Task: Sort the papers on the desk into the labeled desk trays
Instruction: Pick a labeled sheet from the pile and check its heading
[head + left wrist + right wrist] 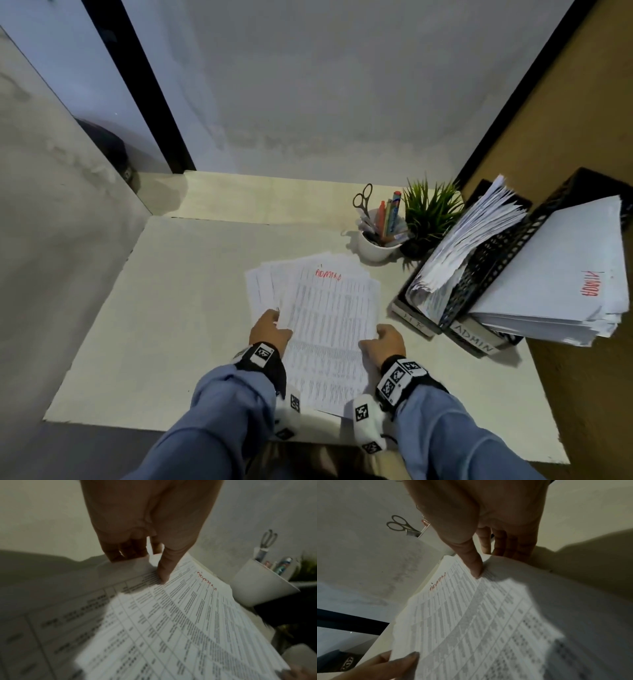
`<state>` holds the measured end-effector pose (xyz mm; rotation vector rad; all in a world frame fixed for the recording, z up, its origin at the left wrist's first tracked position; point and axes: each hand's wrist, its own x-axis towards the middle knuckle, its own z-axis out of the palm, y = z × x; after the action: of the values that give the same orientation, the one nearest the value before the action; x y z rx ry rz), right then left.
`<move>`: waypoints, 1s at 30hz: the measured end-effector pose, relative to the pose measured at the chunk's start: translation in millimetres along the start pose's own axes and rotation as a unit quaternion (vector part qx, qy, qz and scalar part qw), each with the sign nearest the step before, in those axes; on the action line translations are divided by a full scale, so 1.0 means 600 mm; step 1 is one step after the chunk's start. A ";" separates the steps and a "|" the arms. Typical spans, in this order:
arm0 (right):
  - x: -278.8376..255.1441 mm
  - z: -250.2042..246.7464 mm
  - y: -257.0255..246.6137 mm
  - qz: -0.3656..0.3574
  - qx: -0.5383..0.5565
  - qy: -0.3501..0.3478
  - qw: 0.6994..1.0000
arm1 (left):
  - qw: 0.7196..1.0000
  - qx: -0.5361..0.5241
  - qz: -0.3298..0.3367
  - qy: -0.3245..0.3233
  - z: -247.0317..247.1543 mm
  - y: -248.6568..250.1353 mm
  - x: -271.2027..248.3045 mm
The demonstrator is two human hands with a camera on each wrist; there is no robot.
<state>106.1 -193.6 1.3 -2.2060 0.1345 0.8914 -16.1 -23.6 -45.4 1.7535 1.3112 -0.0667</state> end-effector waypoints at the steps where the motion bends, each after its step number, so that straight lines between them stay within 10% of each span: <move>1: 0.002 0.000 0.003 -0.001 0.023 0.010 1.000 | 1.000 -0.008 0.019 0.001 -0.003 -0.004 0.000; 12: 0.021 -0.009 -0.015 -0.012 0.196 -0.004 0.981 | 0.971 -0.236 0.013 -0.023 -0.029 -0.032 -0.004; 30: 0.065 -0.056 0.010 0.003 0.112 0.011 0.994 | 0.974 -0.226 0.025 0.026 -0.059 -0.037 0.014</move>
<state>152.0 -214.4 -10.8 -2.0081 0.2393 0.8134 -45.7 7.0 -42.9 1.4028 1.2059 0.2874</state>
